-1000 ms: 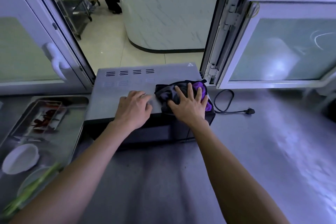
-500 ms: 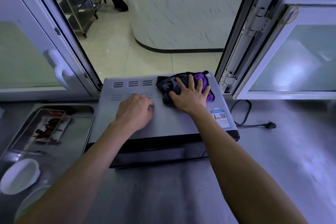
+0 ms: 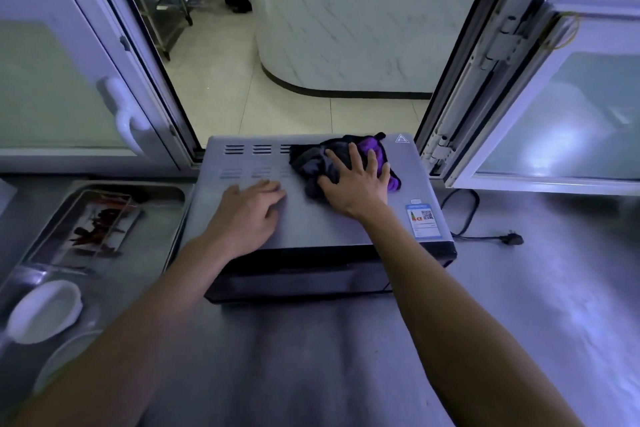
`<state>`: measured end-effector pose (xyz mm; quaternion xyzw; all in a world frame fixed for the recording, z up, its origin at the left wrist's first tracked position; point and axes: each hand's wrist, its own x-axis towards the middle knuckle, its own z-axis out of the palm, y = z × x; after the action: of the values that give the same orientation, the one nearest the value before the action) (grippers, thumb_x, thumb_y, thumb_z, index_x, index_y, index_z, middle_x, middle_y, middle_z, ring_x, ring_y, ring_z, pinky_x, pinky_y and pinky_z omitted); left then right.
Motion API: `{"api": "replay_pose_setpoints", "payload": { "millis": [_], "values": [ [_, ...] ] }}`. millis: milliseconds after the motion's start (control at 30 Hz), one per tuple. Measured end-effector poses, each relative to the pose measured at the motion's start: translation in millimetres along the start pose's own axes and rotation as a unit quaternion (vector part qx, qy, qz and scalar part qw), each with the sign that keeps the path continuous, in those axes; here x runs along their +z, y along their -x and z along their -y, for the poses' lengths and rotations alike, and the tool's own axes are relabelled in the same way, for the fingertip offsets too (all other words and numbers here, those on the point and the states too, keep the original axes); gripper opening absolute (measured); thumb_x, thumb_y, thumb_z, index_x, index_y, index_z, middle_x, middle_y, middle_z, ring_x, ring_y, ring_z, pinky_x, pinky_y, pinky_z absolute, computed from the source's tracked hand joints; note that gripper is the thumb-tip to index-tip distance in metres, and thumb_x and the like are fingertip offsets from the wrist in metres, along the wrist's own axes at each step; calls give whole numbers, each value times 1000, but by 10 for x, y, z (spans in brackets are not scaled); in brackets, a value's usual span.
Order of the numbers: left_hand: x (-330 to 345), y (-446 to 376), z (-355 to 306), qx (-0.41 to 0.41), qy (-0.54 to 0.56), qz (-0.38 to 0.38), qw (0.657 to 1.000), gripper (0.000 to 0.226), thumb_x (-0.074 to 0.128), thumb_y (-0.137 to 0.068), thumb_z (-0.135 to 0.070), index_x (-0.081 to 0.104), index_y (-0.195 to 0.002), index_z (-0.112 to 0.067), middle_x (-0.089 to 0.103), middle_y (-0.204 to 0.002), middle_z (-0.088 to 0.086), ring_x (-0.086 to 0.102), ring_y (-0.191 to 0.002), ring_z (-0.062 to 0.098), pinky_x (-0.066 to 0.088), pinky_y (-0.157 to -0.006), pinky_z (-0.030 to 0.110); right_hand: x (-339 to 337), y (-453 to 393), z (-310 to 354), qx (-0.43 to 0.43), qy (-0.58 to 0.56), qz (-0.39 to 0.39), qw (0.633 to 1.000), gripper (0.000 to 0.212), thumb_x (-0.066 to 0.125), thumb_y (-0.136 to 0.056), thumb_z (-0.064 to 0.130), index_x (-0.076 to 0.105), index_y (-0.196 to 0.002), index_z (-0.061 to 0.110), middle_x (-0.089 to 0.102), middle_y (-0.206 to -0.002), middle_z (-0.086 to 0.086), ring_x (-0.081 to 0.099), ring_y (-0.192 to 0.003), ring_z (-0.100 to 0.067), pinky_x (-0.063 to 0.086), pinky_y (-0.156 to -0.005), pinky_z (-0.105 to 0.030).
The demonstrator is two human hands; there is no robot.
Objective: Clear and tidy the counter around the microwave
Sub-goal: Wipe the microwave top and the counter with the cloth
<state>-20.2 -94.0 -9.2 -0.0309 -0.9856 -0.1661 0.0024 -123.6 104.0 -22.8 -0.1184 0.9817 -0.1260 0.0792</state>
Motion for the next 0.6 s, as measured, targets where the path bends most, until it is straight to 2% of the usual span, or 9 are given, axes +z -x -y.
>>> {"api": "replay_pose_setpoints", "payload": {
  "millis": [100, 167, 233, 367, 500, 600],
  "values": [
    [-10, 214, 13, 19, 21, -64, 998, 39, 52, -92, -6, 64, -130, -9, 58, -140, 3, 51, -133, 20, 40, -109, 48, 43, 359, 32, -7, -4, -3, 1000, 69, 31, -90, 66, 13, -155, 49, -1, -168, 5, -9, -153, -32, -7, -119, -60],
    [-69, 318, -31, 17, 30, -83, 996, 39, 52, -92, -5, 66, -128, -9, 62, -135, 4, 57, -127, 20, 43, -109, 39, 74, 614, 60, -16, -11, -4, 1000, 69, 30, -90, 66, 13, -155, 49, 0, -168, 4, -8, -153, -31, -7, -120, -60],
    [-117, 412, -68, 11, 42, -80, 996, 40, 49, -94, -8, 65, -130, -13, 63, -135, 2, 56, -127, 19, 42, -109, 33, 123, 879, 102, -20, -17, -13, 1000, 69, 31, -90, 66, 15, -155, 49, 1, -168, 5, -6, -153, -31, -5, -120, -59],
    [-140, 571, -62, 9, 60, -55, 997, 40, 47, -95, -13, 64, -130, -21, 63, -134, -3, 55, -126, 17, 44, -107, 37, 246, 1309, 213, -7, -30, -40, 999, 68, 35, -89, 64, 18, -154, 49, 4, -168, 7, -4, -153, -28, -4, -121, -57],
    [-166, 718, -31, 25, 56, -46, 997, 40, 48, -94, -12, 65, -130, -22, 63, -133, -5, 54, -126, 15, 43, -107, 37, 510, 1627, 226, -2, -18, -117, 993, 71, 39, -87, 61, 21, -154, 47, 8, -167, 4, -4, -153, -28, -7, -122, -56],
    [-188, 812, 70, 48, 30, -46, 997, 43, 50, -93, -12, 63, -132, -22, 62, -135, -5, 52, -128, 14, 43, -107, 40, 709, 1705, 220, 14, -26, -195, 980, 72, 46, -84, 57, 31, -152, 41, 19, -165, -1, 3, -153, -32, -1, -122, -58]
  ]
}}
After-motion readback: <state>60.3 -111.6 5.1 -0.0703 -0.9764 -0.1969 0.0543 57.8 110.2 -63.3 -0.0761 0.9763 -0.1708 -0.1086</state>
